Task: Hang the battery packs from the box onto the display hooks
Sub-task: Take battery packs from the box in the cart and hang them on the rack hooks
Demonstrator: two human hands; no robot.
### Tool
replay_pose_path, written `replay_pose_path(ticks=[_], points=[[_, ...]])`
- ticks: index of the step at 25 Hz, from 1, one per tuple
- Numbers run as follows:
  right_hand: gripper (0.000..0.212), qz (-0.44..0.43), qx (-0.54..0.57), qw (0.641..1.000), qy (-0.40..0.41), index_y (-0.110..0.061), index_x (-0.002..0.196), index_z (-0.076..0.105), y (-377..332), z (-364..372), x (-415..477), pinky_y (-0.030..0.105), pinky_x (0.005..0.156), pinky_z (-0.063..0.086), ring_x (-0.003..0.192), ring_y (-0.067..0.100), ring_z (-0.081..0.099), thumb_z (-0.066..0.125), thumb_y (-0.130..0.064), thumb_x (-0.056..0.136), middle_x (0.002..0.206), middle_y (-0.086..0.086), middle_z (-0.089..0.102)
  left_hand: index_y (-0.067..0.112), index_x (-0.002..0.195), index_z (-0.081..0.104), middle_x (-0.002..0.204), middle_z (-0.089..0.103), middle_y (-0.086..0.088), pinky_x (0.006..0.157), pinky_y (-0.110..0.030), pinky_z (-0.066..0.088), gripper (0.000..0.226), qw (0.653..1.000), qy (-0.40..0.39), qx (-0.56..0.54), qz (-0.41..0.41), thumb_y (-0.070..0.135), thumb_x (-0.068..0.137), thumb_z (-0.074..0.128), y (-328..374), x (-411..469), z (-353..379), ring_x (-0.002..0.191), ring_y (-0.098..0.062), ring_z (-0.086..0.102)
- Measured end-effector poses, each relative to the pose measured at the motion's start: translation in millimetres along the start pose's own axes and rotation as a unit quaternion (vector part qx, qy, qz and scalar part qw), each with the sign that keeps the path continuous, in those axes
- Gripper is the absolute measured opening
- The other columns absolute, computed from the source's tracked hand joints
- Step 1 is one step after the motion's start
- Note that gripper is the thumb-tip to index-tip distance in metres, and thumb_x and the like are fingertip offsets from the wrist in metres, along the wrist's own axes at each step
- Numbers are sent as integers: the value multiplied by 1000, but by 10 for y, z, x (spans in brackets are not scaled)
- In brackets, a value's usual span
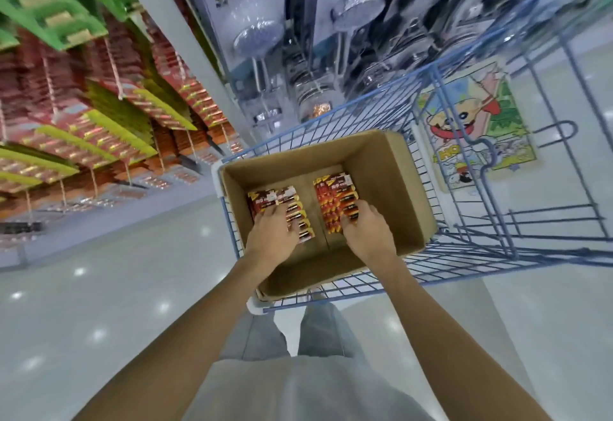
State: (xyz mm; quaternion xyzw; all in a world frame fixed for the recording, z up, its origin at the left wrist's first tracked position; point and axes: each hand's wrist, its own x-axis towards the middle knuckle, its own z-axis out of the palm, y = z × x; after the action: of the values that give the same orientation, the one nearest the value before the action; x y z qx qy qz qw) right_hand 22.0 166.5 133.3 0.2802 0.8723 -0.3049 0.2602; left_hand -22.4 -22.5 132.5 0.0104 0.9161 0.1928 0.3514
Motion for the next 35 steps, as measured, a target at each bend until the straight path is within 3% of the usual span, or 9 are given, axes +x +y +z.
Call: replay_pose_path(ticks=[5,9,14,17,20,25,32,35], points=[[44,22,-47,997,-56,-11,136,50,157,178,612,48,103,49,122,34,56,56,-38,101,131,14,58,14,141,50,134,60,-11,97,-45,54,44,998,-31,-7,-54,37,104,52,-80,445,416,125,-33,57],[49,60,-63,991,-98,-11,140,46,278,418,1123,46,106,45,126,36,54,54,-36,99,134,16,55,13,131,54,124,63,-11,81,-35,45,33,988,-43,-51,-139,31,103,57,-231,799,734,108,-28,61],[52,118,-60,982,-132,-11,146,41,405,790,1659,40,106,42,132,35,51,56,-34,102,142,14,51,6,155,27,152,42,-19,111,-47,40,78,946,5,-111,-303,31,94,69,-517,1149,1104,138,-38,44],[69,158,-59,977,-132,-8,155,27,460,1034,1830,47,116,36,141,38,40,58,-36,101,156,17,33,2,159,16,158,32,-21,113,-47,39,88,927,16,-143,-345,32,95,69,-522,1332,1263,142,-40,39],[77,155,-75,980,-105,-2,155,19,526,1277,1890,49,120,31,144,41,35,61,-33,100,159,22,25,6,157,22,157,35,-20,111,-47,41,81,900,34,-193,-388,32,96,69,-569,1450,1377,142,-40,42],[81,149,-58,987,-26,-6,151,24,585,1423,1905,49,113,38,139,41,38,73,-32,93,152,21,32,11,155,26,157,31,-18,109,-48,44,80,873,51,-238,-423,33,94,73,-617,1556,1552,142,-39,40],[104,166,-56,984,32,-10,148,25,630,1452,1900,48,112,41,140,37,41,89,-44,74,149,18,41,7,147,29,151,34,-19,104,-49,47,92,876,89,-208,-426,36,82,86,-568,1591,1660,140,-37,37],[109,173,-38,984,22,-13,147,22,641,1440,1887,49,112,39,139,37,40,93,-41,69,148,18,42,11,149,40,149,49,-14,107,-51,48,79,828,112,-338,-433,25,85,84,-548,1578,1644,139,-36,49]])
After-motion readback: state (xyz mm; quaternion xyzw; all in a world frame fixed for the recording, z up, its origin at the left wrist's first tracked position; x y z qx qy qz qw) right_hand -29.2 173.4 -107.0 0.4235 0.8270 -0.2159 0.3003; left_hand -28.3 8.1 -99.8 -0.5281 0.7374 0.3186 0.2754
